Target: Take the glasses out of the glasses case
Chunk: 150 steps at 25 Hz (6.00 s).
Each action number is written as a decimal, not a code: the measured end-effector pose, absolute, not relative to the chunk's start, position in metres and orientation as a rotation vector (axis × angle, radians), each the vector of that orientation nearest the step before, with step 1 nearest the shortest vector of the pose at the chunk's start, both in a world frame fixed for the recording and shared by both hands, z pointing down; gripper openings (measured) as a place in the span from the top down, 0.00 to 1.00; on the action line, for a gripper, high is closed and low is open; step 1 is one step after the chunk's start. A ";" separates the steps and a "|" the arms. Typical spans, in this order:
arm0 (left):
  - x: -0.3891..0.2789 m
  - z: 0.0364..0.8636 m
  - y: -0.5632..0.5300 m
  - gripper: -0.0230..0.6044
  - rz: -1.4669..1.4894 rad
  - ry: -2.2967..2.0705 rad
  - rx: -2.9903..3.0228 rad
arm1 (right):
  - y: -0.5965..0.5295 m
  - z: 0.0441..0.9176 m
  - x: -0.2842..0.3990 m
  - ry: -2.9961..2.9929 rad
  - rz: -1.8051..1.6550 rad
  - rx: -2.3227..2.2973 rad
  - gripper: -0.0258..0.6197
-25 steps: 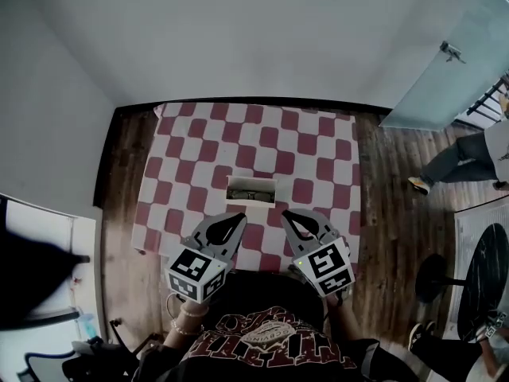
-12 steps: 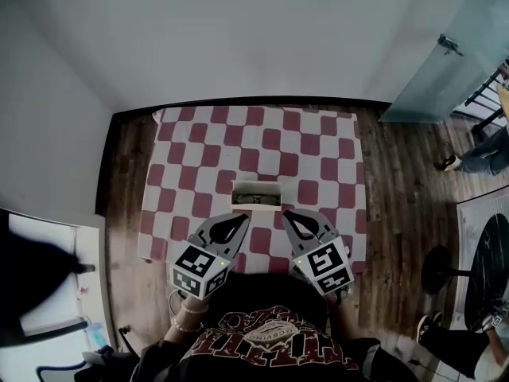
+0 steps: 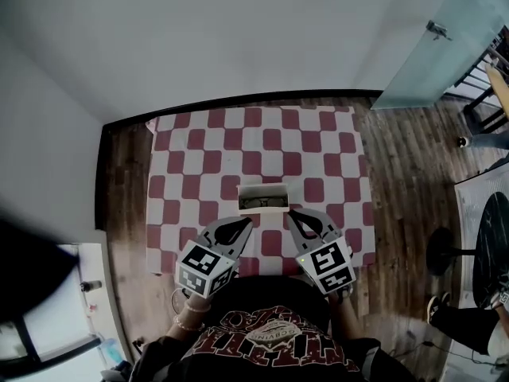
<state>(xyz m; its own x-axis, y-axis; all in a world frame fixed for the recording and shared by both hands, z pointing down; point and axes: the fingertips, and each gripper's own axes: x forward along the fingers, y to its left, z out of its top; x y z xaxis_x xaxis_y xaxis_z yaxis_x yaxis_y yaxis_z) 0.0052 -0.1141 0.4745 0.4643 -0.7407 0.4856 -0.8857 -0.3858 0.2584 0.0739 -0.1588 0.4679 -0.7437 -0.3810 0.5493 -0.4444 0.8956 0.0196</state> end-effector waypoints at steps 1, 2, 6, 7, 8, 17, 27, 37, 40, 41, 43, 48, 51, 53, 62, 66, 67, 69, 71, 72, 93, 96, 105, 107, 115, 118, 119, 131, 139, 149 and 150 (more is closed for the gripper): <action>0.003 0.476 -0.114 0.96 0.407 -1.348 2.236 | -0.158 0.469 0.073 -2.490 0.155 0.601 0.93; 0.001 0.478 -0.114 0.96 0.414 -1.344 2.237 | -0.158 0.471 0.072 -2.483 0.160 0.607 0.93; -0.006 0.483 -0.111 0.96 0.438 -1.329 2.242 | -0.155 0.476 0.068 -2.463 0.175 0.624 0.93; -0.008 0.484 -0.111 0.96 0.437 -1.321 2.243 | -0.155 0.477 0.067 -2.458 0.177 0.627 0.93; -0.009 0.485 -0.110 0.96 0.433 -1.313 2.243 | -0.155 0.477 0.066 -2.454 0.178 0.630 0.93; -0.020 0.489 -0.112 0.96 0.403 -1.312 2.234 | -0.159 0.497 0.060 -2.412 0.190 0.635 0.93; -0.024 0.493 -0.108 0.96 0.401 -1.321 2.208 | -0.164 0.516 0.050 -2.376 0.201 0.581 0.93; -0.022 0.507 -0.099 0.96 0.371 -1.281 2.181 | -0.165 0.538 0.040 -2.342 0.200 0.509 0.93; -0.022 0.504 -0.100 0.96 0.374 -1.292 2.174 | -0.167 0.545 0.037 -2.333 0.190 0.488 0.93; -0.022 0.505 -0.099 0.96 0.377 -1.289 2.174 | -0.167 0.547 0.036 -2.330 0.185 0.482 0.93; -0.020 0.508 -0.096 0.96 0.384 -1.274 2.169 | -0.168 0.549 0.033 -2.324 0.183 0.468 0.93; -0.020 0.511 -0.092 0.96 0.377 -1.264 2.152 | -0.167 0.560 0.030 -2.309 0.176 0.440 0.93; -0.021 0.511 -0.090 0.96 0.371 -1.265 2.145 | -0.165 0.567 0.030 -2.287 0.179 0.416 0.93; -0.022 0.510 -0.089 0.96 0.366 -1.266 2.135 | -0.164 0.569 0.027 -2.282 0.176 0.400 0.93; -0.023 0.510 -0.082 0.96 0.327 -1.259 2.117 | -0.165 0.582 0.021 -2.255 0.171 0.350 0.93; -0.024 0.510 -0.080 0.96 0.298 -1.256 2.109 | -0.165 0.590 0.018 -2.241 0.157 0.325 0.93; -0.024 0.509 -0.080 0.96 0.286 -1.254 2.107 | -0.166 0.591 0.017 -2.237 0.157 0.321 0.93; -0.024 0.508 -0.080 0.96 0.268 -1.253 2.108 | -0.166 0.594 0.016 -2.225 0.159 0.318 0.93; -0.025 0.507 -0.080 0.96 0.259 -1.256 2.106 | -0.166 0.596 0.015 -2.216 0.161 0.314 0.93; -0.026 0.508 -0.079 0.96 0.257 -1.257 2.103 | -0.166 0.598 0.014 -2.215 0.156 0.309 0.93; -0.035 0.513 -0.076 0.96 0.240 -1.230 2.082 | -0.174 0.632 0.005 -2.087 0.009 0.198 0.93; -0.037 0.514 -0.075 0.96 0.232 -1.230 2.074 | -0.175 0.636 0.003 -2.063 -0.035 0.172 0.93; -0.042 0.518 -0.073 0.96 0.211 -1.226 2.054 | -0.176 0.647 0.000 -2.000 -0.130 0.124 0.93; -0.043 0.519 -0.073 0.96 0.206 -1.226 2.050 | -0.176 0.648 0.000 -1.986 -0.157 0.114 0.93; -0.045 0.523 -0.073 0.96 0.203 -1.217 2.034 | -0.179 0.654 0.003 -1.842 -0.451 0.003 0.93; -0.046 0.524 -0.073 0.96 0.197 -1.217 2.030 | -0.179 0.657 0.003 -1.795 -0.543 -0.049 0.93; -0.047 0.524 -0.073 0.96 0.196 -1.218 2.029 | -0.178 0.658 0.002 -1.790 -0.553 -0.062 0.93; -0.051 0.527 -0.074 0.96 0.171 -1.223 2.017 | -0.180 0.661 0.000 -1.732 -0.611 -0.133 0.93; -0.053 0.529 -0.074 0.96 0.158 -1.222 2.011 | -0.172 0.656 -0.005 -1.702 -0.594 -0.204 0.93; -0.057 0.532 -0.074 0.96 0.140 -1.221 2.001 | -0.169 0.662 -0.004 -1.665 -0.600 -0.230 0.92; -0.058 0.533 -0.074 0.96 0.138 -1.221 2.000 | -0.170 0.662 -0.004 -1.658 -0.601 -0.227 0.92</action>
